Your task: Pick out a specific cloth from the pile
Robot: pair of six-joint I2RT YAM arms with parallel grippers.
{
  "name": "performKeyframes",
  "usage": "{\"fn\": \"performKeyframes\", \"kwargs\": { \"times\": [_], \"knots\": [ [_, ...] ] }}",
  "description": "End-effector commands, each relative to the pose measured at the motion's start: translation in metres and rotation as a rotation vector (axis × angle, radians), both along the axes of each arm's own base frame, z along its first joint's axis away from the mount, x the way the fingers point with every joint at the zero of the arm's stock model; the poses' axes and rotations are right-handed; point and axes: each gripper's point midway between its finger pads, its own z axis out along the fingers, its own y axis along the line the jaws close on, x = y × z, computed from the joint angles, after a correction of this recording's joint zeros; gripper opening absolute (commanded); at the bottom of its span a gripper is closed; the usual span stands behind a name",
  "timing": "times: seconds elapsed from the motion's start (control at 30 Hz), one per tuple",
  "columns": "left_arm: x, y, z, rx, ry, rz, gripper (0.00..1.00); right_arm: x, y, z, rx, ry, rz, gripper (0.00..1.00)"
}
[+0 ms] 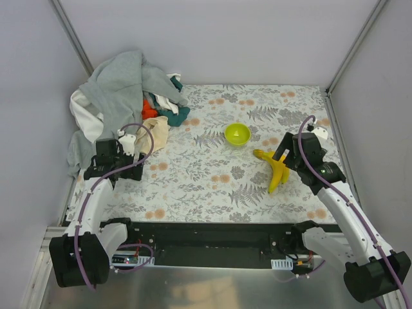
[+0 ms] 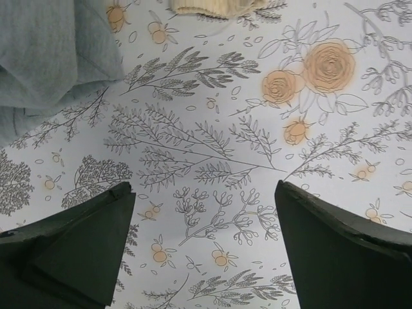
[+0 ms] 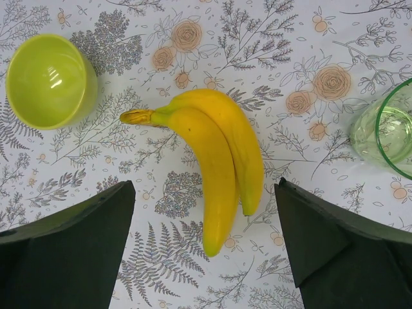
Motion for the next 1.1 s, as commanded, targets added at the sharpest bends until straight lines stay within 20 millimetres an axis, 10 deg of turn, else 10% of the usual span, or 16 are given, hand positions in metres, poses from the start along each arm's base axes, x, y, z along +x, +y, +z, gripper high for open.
{"fn": "performKeyframes", "kwargs": {
  "times": [0.0,0.23,0.47,0.77,1.07],
  "knots": [
    [-0.001,-0.021,0.018,-0.050,-0.044,-0.169,0.95,0.006,-0.004,0.019,0.001,-0.058,-0.015,0.99],
    [0.008,-0.059,0.075,-0.167,0.047,-0.361,0.98,0.002,-0.003,0.031,0.003,-0.070,-0.001,0.99],
    [0.097,-0.078,0.112,0.004,0.054,-0.283,0.74,0.015,0.002,0.037,-0.005,-0.082,0.023,0.99],
    [0.239,-0.062,0.093,0.083,0.048,0.006,0.51,0.021,-0.003,0.030,-0.054,-0.037,0.004,0.99],
    [0.302,-0.029,0.061,0.109,0.038,0.149,0.44,0.014,-0.010,0.039,-0.060,-0.086,-0.007,0.99]
  ]
}}
